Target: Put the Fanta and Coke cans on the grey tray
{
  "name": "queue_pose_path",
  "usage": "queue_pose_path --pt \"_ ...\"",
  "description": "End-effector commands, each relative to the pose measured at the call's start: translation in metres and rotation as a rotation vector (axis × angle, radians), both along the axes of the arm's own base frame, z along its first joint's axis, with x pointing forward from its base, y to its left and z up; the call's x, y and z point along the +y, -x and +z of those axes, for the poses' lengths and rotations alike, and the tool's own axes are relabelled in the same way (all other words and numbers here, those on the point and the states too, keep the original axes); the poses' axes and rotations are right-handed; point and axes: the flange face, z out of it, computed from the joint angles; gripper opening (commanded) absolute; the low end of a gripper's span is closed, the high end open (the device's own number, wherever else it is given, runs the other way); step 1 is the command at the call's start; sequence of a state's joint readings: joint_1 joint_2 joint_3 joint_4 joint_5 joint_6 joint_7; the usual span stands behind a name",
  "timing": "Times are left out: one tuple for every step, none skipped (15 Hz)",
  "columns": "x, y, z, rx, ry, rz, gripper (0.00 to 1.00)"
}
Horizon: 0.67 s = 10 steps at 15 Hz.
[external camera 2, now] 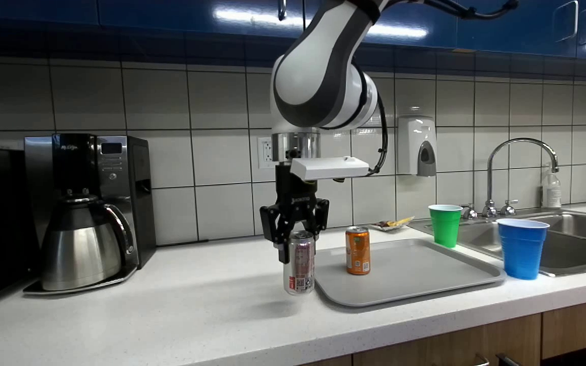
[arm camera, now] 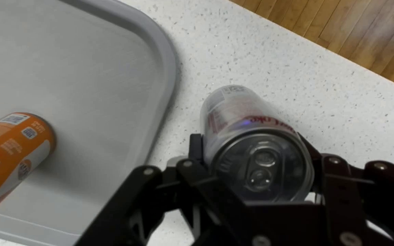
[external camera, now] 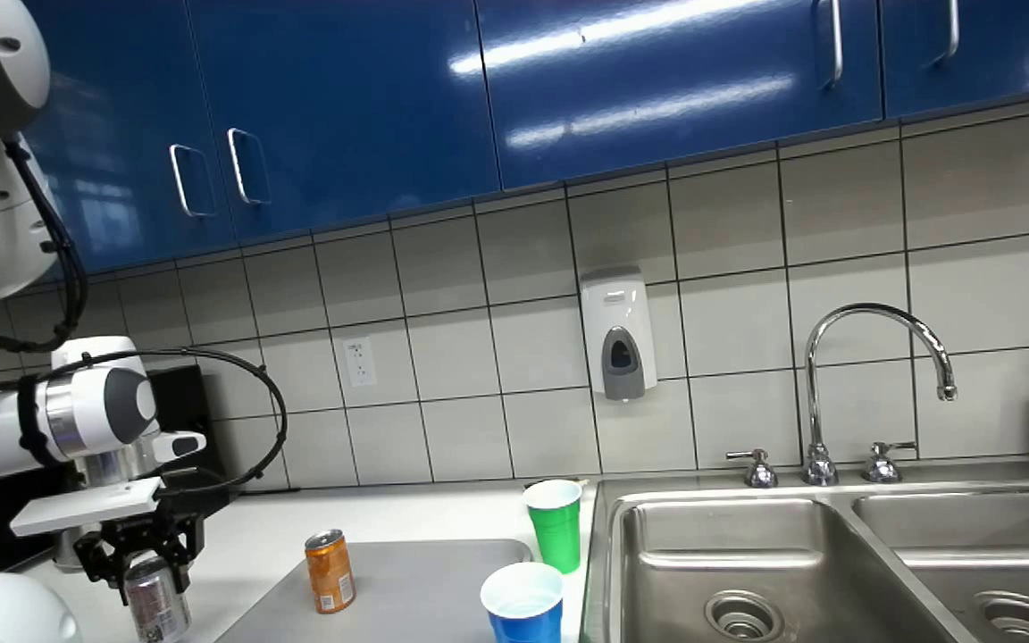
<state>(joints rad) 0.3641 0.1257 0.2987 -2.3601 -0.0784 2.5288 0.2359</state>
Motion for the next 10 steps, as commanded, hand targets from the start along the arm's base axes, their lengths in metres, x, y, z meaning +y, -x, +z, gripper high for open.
queue_pose_path --pt "-0.019 0.002 0.018 -0.035 0.018 -0.021 0.38" --pt "-0.024 0.002 0.020 -0.038 0.020 -0.030 0.38" --pt "-0.028 0.001 0.020 -0.040 0.023 -0.038 0.38" --pt "-0.033 0.001 0.021 -0.043 0.027 -0.047 0.38" --pt "-0.038 0.001 0.022 -0.045 0.029 -0.054 0.38" --pt "-0.043 0.001 0.023 -0.047 0.032 -0.064 0.38" --pt "-0.047 0.000 0.023 -0.047 0.035 -0.070 0.38" --pt "-0.053 0.001 0.023 -0.048 0.039 -0.079 0.38" --pt "-0.058 0.001 0.023 -0.048 0.043 -0.087 0.38" --pt "-0.063 0.001 0.023 -0.048 0.047 -0.095 0.38"
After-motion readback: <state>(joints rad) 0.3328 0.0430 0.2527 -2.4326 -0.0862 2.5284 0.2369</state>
